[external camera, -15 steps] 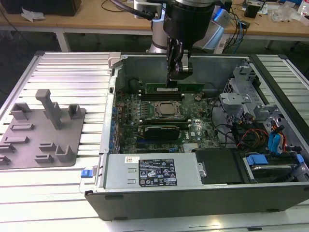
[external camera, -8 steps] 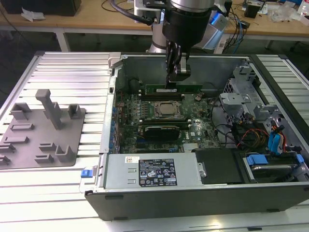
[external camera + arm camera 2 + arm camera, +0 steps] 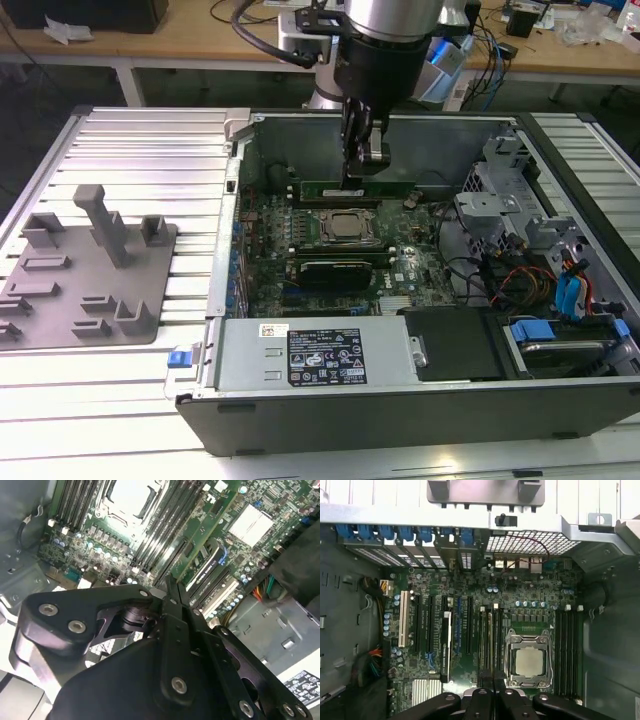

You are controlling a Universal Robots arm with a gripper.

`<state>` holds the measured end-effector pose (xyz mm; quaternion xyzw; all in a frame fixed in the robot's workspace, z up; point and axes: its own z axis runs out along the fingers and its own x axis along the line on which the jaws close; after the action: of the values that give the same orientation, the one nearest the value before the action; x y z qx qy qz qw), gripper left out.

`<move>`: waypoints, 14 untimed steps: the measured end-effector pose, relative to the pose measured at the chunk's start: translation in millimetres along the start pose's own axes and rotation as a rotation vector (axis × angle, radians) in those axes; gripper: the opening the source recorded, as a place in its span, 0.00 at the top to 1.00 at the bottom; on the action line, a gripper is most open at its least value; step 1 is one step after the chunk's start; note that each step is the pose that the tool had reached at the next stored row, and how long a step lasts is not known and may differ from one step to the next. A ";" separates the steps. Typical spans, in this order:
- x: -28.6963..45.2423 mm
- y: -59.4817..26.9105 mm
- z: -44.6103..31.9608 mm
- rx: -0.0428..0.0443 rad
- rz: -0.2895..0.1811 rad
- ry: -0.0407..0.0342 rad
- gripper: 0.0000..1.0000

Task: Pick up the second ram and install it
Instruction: 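Pick up the second ram and move it above second insertion slot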

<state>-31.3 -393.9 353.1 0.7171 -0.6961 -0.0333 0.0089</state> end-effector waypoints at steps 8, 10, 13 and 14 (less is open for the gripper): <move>-19.1 -1.5 15.5 0.0000 0.000 0.0000 0.91; -21.0 -2.0 22.4 0.0000 0.000 0.0000 0.91; -21.4 -2.6 32.8 0.0000 0.000 0.0000 0.91; -21.2 -2.8 36.3 0.0001 0.000 0.0000 0.91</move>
<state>-31.3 -371.4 317.5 0.7172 -0.6960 -0.0333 0.0088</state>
